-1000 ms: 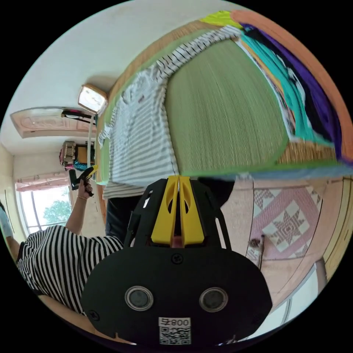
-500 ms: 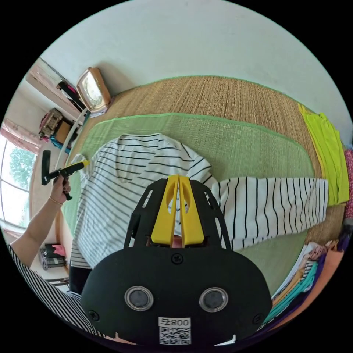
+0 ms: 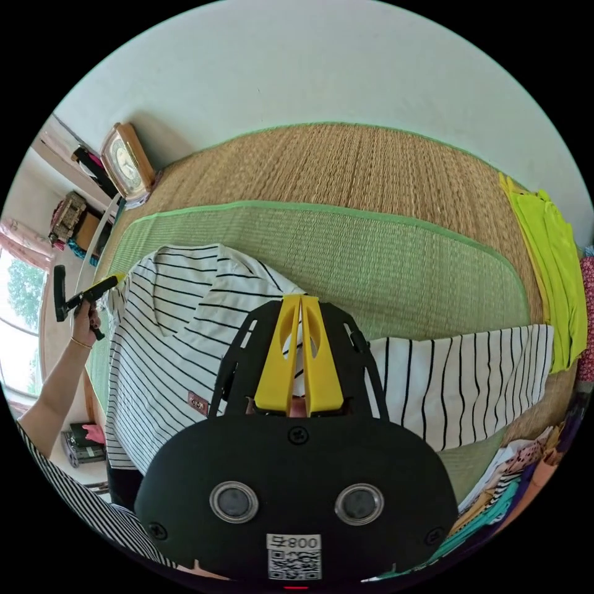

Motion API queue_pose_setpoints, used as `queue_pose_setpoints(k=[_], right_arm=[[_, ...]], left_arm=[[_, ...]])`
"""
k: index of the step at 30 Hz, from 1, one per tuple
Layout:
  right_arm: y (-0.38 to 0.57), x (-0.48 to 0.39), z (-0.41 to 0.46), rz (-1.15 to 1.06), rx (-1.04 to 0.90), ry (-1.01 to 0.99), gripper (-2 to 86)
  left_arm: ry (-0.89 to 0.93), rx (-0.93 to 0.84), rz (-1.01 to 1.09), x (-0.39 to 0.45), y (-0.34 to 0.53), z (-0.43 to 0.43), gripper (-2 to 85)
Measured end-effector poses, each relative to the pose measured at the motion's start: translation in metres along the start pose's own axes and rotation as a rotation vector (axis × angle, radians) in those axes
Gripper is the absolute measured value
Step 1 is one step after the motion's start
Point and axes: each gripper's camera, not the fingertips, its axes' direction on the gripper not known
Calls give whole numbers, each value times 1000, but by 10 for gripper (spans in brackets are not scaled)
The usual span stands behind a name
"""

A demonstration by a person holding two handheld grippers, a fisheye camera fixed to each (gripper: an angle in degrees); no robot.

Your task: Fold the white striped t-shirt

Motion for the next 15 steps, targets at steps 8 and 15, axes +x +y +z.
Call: queue_pose_setpoints(k=[8, 15], right_arm=[[131, -3, -42, -6, 44, 86, 0], [180, 12, -25, 123, 10, 86, 0]], left_arm=[[-103, -50, 116, 36, 54, -34, 1], [-103, -88, 19, 27, 67, -38, 0]])
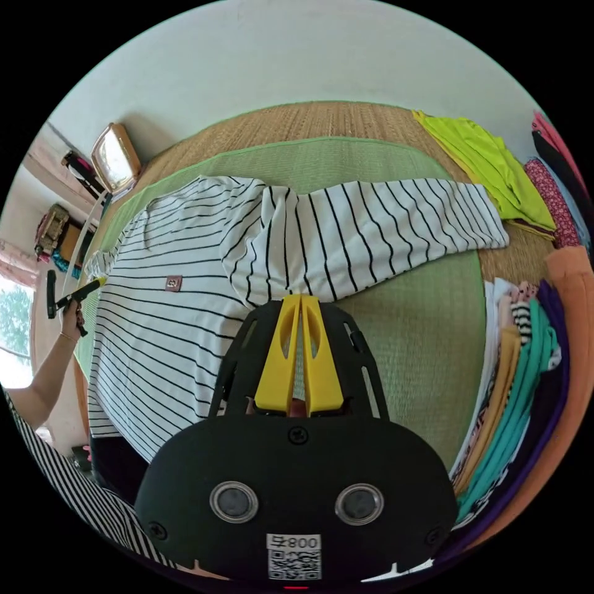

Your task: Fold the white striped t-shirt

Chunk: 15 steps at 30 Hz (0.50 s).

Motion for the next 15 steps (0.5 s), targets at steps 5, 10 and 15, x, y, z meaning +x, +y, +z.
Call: queue_pose_setpoints(k=[5, 10, 15], right_arm=[[22, -9, -2, 67, 34, 13, 0], [1, -39, -33, 31, 193, 17, 0], [-83, -93, 7, -121, 148, 21, 0]], left_arm=[[-13, -2, -7, 17, -5, -10, 1], [53, 139, 75, 52, -29, -34, 1], [104, 107, 136, 86, -80, -8, 1]])
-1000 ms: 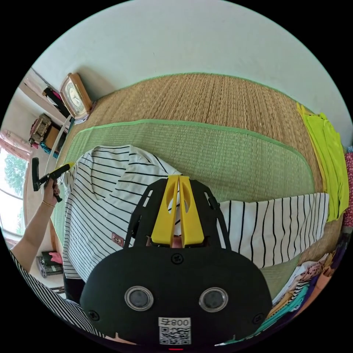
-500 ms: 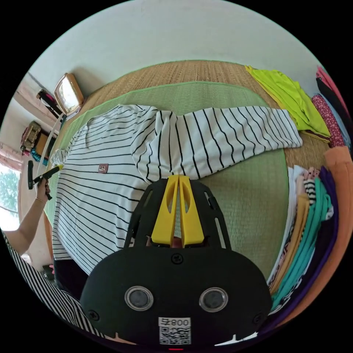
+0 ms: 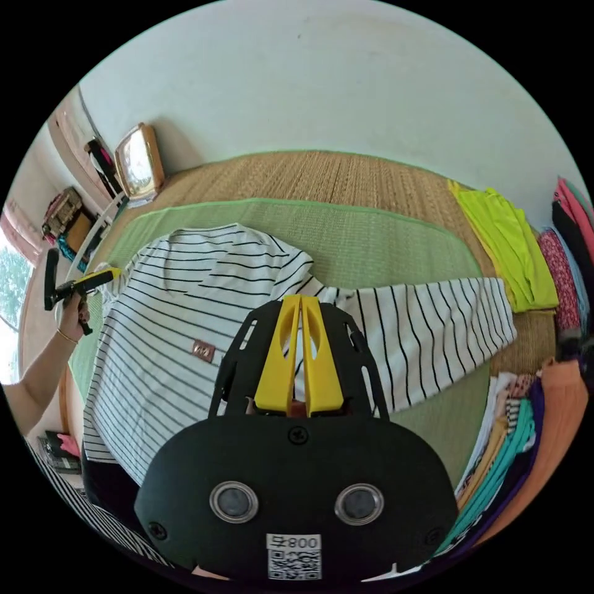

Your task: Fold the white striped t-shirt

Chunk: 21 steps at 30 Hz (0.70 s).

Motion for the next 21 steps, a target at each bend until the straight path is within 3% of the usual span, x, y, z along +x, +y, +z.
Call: queue_pose_setpoints(k=[4, 8, 12, 17, 21], right_arm=[[-35, 2, 66, -10, -128, 78, 0], [-26, 20, 57, 38, -93, 170, 0], [-18, 34, 50, 109, -60, 105, 0], [-38, 1, 23, 57, 62, 96, 0], [-65, -20, 37, -7, 51, 37, 0]], left_arm=[[-55, -34, 11, 10, -31, 28, 1], [-83, -61, 15, 9, -40, 41, 1], [-49, -44, -29, 11, -44, 44, 1], [-10, 22, -2, 30, -59, 38, 1], [-31, -17, -10, 37, -76, 55, 1]])
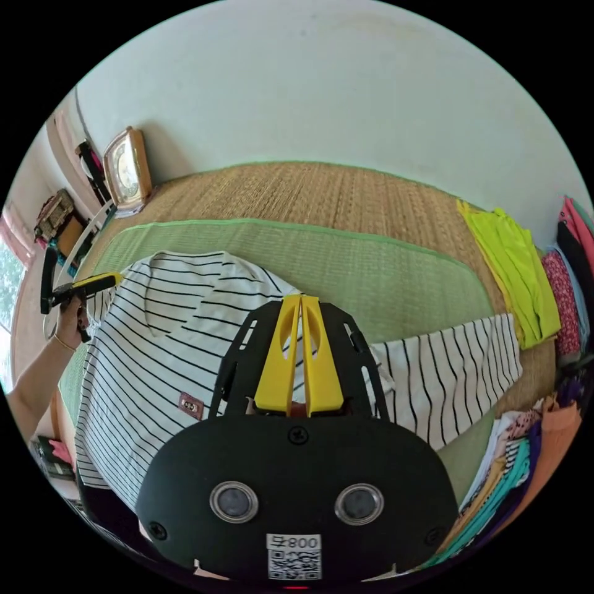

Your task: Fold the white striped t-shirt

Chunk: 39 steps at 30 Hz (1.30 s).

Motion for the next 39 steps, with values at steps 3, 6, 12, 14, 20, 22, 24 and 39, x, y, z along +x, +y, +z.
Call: queue_pose_setpoints(k=[3, 6, 12, 14, 20, 22, 24, 39], right_arm=[[-20, -3, 45, -30, -149, 40, 0], [-30, 16, 40, 8, -133, -13, 0], [9, 19, -30, -55, -39, -87, 0], [49, 19, -51, -76, -47, -98, 0], [95, 55, -59, 43, -100, -151, 0], [101, 59, -86, 53, -10, -145, 0], [110, 64, -94, 62, -13, -153, 1], [209, 186, -205, 290, 184, -147, 4]], left_arm=[[7, -14, -35, -2, -7, 14, 1], [19, -24, -60, 2, -10, 15, 2], [92, 48, 12, 35, 23, -10, 2], [20, 10, 40, 44, 38, -7, 2], [53, -27, -61, 43, 39, 7, 2], [82, 23, -49, 55, 39, 3, 2], [98, 8, -45, 65, 38, 11, 3], [574, -63, 453, 296, -62, 81, 43]])
